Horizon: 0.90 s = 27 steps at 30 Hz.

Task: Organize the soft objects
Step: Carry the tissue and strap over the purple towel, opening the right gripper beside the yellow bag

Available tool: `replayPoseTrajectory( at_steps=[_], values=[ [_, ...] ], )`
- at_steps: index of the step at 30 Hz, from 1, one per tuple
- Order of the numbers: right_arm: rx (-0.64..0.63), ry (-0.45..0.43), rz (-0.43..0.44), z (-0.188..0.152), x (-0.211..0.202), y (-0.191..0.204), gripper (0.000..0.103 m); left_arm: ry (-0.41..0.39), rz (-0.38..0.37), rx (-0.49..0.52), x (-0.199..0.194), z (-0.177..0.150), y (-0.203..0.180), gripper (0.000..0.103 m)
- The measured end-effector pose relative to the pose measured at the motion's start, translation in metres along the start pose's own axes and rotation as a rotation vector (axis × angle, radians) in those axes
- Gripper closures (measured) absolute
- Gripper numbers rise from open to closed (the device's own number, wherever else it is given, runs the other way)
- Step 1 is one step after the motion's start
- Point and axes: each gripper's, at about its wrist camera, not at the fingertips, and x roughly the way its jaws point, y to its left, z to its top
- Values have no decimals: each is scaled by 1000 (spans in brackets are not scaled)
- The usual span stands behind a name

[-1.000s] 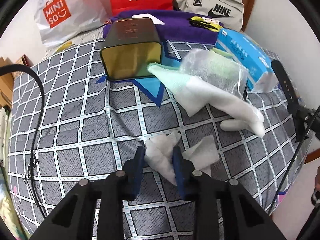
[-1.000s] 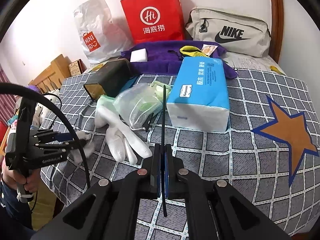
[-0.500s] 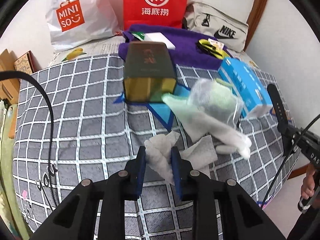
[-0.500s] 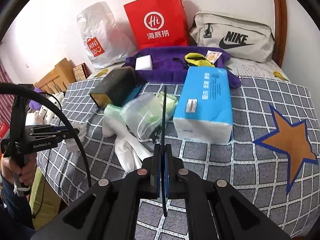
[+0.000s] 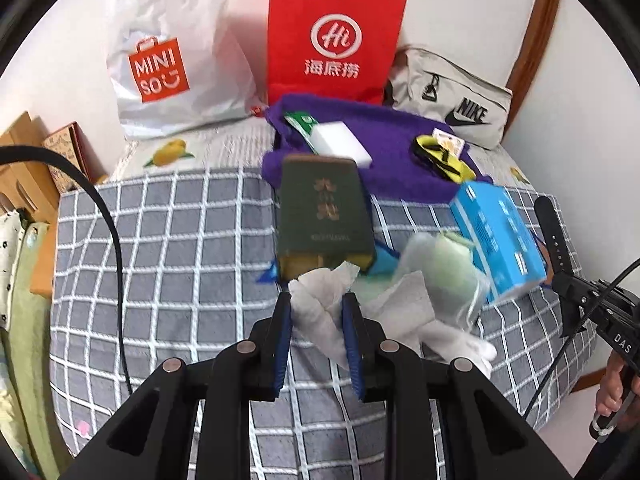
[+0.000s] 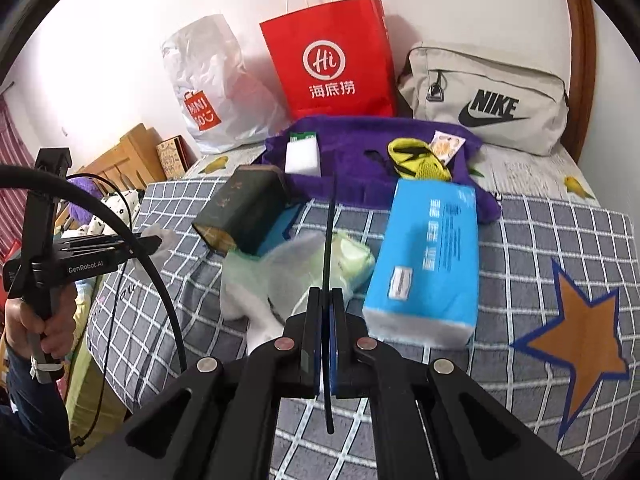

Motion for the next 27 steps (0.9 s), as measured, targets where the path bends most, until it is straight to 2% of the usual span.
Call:
replayPoseTrajectory(
  at_steps=[5,15,27],
  values=[
    [-20,-2,-2,20,4,0,100,-21,24,2,1,21,3,79],
    [-48,9,-5,60,25,-2,100,-50,10,-2,9,66,7,79],
    [-39,8,-44,117,59,-23,100,-54,1,-24,43,127,20,79]
  ],
)
